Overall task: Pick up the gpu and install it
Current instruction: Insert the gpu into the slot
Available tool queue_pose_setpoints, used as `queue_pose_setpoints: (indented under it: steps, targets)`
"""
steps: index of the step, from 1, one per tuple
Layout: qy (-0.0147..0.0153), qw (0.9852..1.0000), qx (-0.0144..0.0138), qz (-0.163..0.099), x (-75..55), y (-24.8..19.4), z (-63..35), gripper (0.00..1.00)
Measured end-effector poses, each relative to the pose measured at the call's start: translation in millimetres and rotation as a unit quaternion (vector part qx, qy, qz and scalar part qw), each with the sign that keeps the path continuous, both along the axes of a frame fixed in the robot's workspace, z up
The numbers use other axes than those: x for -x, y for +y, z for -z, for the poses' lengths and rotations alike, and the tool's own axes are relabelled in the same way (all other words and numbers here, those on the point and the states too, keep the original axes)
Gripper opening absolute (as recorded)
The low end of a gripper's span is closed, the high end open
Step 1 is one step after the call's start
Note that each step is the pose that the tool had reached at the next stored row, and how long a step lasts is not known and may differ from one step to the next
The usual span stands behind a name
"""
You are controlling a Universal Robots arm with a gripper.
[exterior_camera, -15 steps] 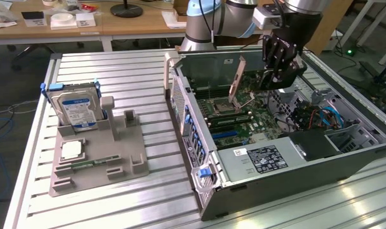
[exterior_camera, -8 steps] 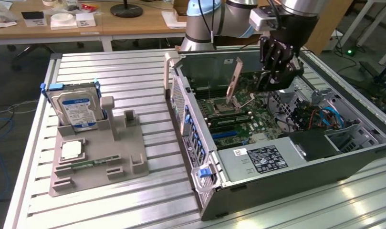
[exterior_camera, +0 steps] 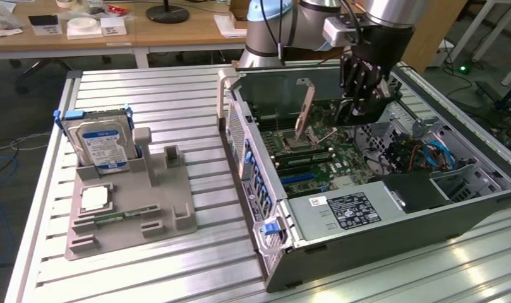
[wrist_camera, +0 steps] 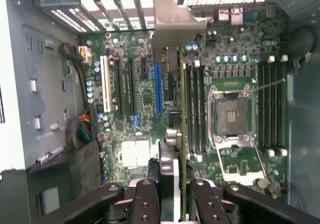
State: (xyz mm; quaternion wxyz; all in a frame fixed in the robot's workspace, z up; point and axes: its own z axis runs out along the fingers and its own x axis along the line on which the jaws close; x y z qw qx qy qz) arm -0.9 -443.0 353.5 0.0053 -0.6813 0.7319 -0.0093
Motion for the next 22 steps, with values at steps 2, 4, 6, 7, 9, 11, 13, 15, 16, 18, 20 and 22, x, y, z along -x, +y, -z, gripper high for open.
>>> queue_pose_setpoints:
  steps: [2, 4, 6, 7, 9, 11, 13, 15, 16, 18, 20, 22]
  targets:
    - [0.0001, 1.0000, 0.0012, 0.000, 3.3, 0.0, 2.0, 0.28]
    - [0.0007, 1.0000, 0.0020, 0.000, 5.2, 0.0, 3.9, 0.28]
    - [0.0020, 1.0000, 0.0029, 0.000, 6.8, 0.0, 5.8, 0.28]
    - [0.0026, 1.0000, 0.0031, 0.000, 7.2, 0.0, 7.0, 0.28]
    - [0.0030, 1.0000, 0.0031, 0.000, 8.6, 0.0, 9.9, 0.28]
    - [0.0031, 1.0000, 0.0031, 0.000, 11.5, 0.0, 13.1, 0.28]
    - [0.0031, 1.0000, 0.0030, 0.000, 16.2, 0.0, 16.3, 0.28]
    - [0.0034, 1.0000, 0.0031, -0.001, 18.5, 0.0, 19.6, 0.28]
    - [0.0034, 1.0000, 0.0031, -0.003, 18.5, 0.0, 21.2, 0.28]
    - [0.0035, 0.9999, 0.0031, -0.015, 18.5, 0.0, 24.0, 0.28]
    - [0.0034, 0.9995, 0.0032, -0.030, 18.5, 0.0, 25.6, 0.28]
    - [0.0019, 0.9995, 0.0032, -0.030, 18.8, 0.0, 27.4, 0.28]
